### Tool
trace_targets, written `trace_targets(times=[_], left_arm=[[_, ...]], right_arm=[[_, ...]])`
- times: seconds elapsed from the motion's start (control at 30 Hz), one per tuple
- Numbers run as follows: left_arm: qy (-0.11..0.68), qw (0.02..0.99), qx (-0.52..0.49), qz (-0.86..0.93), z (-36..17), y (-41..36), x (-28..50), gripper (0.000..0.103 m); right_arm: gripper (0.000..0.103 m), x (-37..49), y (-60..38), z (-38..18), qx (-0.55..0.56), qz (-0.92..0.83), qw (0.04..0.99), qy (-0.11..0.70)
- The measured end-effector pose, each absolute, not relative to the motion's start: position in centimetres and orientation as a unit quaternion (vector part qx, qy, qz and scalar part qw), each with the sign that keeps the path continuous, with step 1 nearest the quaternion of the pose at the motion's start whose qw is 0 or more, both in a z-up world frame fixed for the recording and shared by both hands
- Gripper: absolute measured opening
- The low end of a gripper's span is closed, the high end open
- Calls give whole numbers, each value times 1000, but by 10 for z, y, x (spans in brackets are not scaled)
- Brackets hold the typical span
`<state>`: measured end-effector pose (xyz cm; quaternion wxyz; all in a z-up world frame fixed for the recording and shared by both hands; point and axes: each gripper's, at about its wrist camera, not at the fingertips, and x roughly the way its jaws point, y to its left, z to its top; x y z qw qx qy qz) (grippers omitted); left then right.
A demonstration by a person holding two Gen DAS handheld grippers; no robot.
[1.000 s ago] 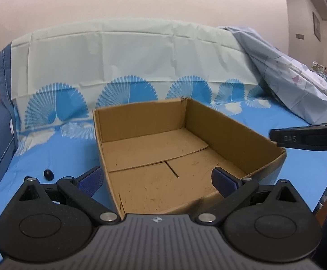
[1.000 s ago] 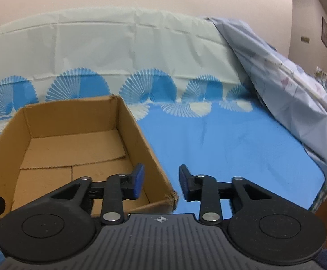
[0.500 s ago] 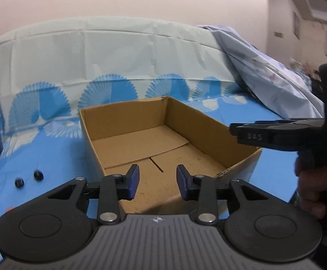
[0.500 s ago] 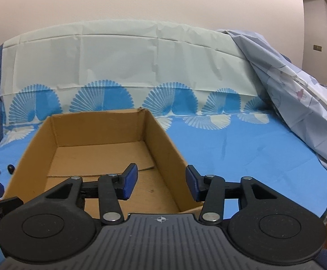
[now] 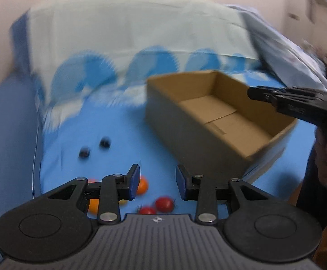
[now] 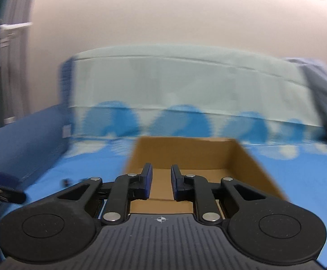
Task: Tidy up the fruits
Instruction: 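Grasp a mandarin orange with the left gripper while the right tool moves toward the fruit, then lower the right gripper onto a red tomato and close on it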
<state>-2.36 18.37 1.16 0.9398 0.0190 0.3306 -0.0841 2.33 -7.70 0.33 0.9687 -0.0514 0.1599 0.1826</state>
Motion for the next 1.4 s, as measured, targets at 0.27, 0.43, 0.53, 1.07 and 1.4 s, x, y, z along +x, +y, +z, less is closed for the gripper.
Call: trace_targets(times=[0.27, 0.43, 0.53, 1.07, 1.4], left_arm=[[370, 925, -41, -83, -16, 208, -12, 39], [442, 892, -37, -86, -37, 207, 2, 41], [478, 874, -30, -76, -49, 204, 11, 48], [556, 829, -2, -59, -72, 197, 23, 41], [519, 836, -170, 52, -53, 262, 3, 41]], right_arm=[[19, 14, -9, -15, -74, 305, 928, 203], [21, 20, 7, -22, -77, 321, 917, 225], [22, 27, 9, -27, -72, 322, 910, 250], [26, 30, 23, -46, -104, 341, 892, 279], [26, 29, 44, -68, -154, 348, 868, 320]])
